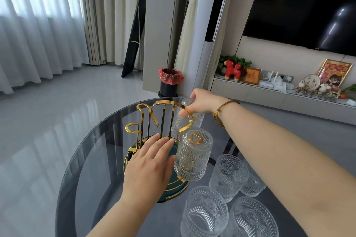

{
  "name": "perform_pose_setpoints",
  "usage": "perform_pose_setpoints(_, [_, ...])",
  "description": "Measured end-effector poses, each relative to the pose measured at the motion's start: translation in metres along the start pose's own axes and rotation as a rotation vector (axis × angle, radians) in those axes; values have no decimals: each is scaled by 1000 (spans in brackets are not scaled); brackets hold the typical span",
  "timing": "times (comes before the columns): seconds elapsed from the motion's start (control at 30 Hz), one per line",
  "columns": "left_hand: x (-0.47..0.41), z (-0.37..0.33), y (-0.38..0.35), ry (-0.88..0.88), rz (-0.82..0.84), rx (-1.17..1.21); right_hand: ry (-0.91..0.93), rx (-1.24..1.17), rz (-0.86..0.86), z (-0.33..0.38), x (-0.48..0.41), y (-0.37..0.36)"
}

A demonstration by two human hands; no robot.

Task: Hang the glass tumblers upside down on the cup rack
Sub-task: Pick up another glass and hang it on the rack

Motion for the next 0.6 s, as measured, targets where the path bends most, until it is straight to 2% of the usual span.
perform_pose_setpoints(0.27, [0, 0, 1, -2, 26, 18, -13, 30, 57, -10, -6, -16])
perform_pose_setpoints(0.6, [1, -2, 5, 0, 39, -20, -12, -24, -21, -22, -4, -22])
Point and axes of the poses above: each hand's wrist, its own x-axis away from the middle knuckle, its own y-axis out of the back of the hand, z = x × y, the point moved 1 cm from there along -x, towards the middle knuckle, and after that the axes turned 14 degrees about -x, right-handed, at the moved point
